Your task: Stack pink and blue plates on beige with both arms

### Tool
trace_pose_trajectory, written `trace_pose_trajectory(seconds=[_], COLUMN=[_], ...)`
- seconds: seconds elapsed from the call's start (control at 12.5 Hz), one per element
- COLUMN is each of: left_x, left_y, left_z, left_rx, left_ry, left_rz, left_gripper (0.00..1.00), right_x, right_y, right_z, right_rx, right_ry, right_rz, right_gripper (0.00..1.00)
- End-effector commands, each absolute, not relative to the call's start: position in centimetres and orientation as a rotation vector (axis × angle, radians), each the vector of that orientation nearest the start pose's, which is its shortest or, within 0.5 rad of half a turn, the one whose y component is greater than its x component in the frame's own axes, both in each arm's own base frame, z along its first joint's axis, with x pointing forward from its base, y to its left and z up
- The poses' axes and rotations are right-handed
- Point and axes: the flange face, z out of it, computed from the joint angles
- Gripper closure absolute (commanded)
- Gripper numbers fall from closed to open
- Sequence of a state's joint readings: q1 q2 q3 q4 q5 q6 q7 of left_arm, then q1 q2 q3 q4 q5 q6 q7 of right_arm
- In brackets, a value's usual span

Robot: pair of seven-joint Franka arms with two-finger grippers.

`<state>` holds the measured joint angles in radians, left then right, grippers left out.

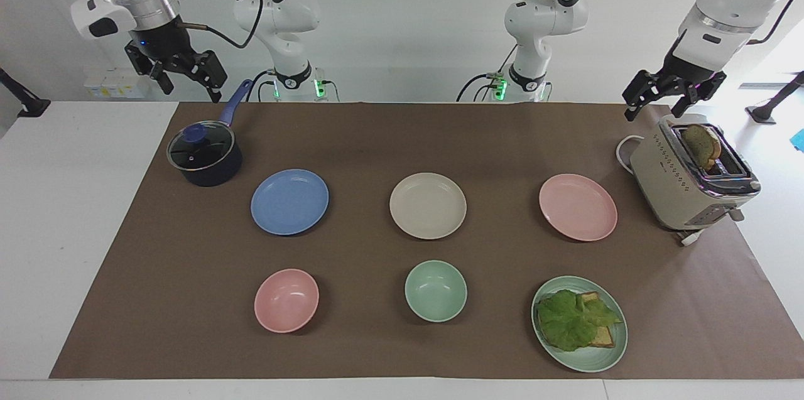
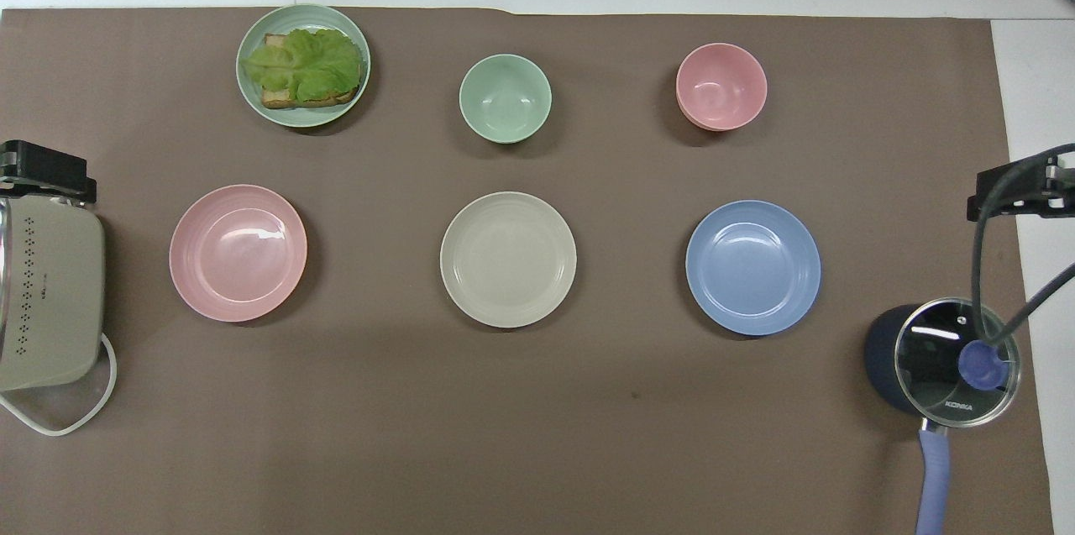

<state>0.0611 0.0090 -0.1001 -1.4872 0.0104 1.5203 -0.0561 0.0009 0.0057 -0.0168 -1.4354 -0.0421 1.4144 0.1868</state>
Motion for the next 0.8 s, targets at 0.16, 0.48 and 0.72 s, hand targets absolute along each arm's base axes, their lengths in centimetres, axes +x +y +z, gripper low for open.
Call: trace_pose_trajectory(seconds=[0.16, 0.48, 0.72], left_x=[55.78, 55.46, 55.25], left_y=[-1.03, -1.31, -0.93], left_z=[66.54, 66.38, 66.07], left_rx=[-3.104, -3.074, -3.082], left_ry=[-0.022, 0.094, 0.079], left_rz=[-0.195, -0.147, -0.142], left_gripper=[0.00, 0.00, 0.00], right_x=[53.67, 53.65, 53.65], right_y=[-1.56, -1.57, -1.56], right_z=[67.38, 67.36, 67.36], right_rx=[-3.143, -3.145, -3.144], right_ry=[0.358, 0.349, 0.346], right_rz=[0.038, 0.041, 0.041], right_gripper=[0.00, 0.00, 0.00])
